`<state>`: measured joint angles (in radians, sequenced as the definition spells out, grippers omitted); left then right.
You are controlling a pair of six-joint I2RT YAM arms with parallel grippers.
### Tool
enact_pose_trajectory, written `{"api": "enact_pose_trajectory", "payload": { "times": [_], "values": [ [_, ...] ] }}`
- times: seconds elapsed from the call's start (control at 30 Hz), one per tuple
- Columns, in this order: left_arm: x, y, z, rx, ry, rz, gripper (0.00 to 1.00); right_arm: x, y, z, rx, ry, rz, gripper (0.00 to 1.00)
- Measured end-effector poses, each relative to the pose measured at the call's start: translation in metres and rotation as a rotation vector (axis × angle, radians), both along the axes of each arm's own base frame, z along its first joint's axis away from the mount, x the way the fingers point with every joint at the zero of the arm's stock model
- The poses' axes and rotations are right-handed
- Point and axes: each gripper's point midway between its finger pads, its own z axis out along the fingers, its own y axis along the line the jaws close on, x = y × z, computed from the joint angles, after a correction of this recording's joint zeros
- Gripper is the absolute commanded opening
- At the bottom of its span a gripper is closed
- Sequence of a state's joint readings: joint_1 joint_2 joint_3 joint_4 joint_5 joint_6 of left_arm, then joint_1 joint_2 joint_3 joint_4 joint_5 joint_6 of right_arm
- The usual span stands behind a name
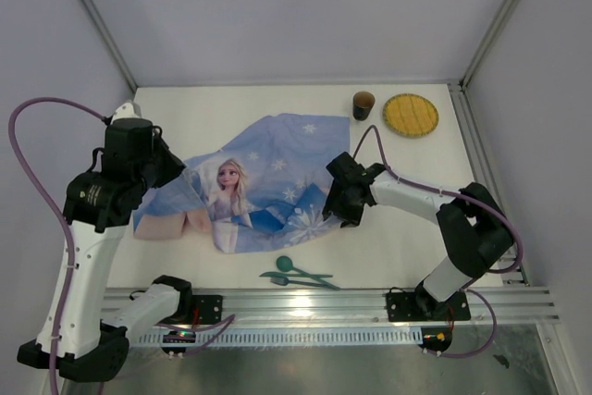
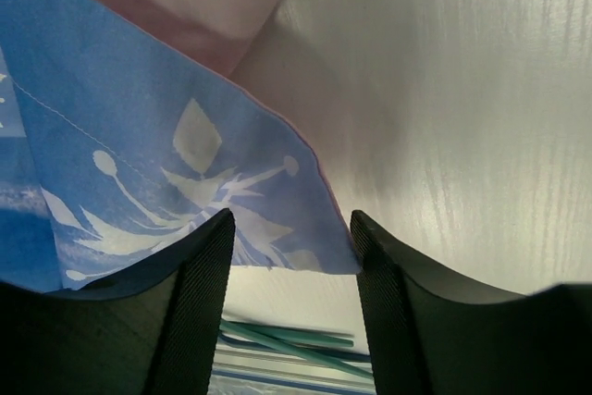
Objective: Set the dinner table for one person
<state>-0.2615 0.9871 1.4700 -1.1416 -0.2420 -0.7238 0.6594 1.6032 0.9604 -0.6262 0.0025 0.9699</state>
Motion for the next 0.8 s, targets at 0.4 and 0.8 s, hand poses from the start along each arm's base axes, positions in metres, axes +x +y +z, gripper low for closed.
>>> {"api": "enact_pose_trajectory", "payload": {
  "times": [0.4,0.8],
  "values": [
    [0.001,-0.001,-0.001,-0.003,0.005,-0.005,0.0,0.007,0.013,0.002,0.068,-0.033,0.011,0.03],
    [0.003,0.006,-0.002,0.069,0.005,-0.017,0.0,-0.007,-0.015,0.104,0.11,-0.21,-0.008,0.03]
  ]
}}
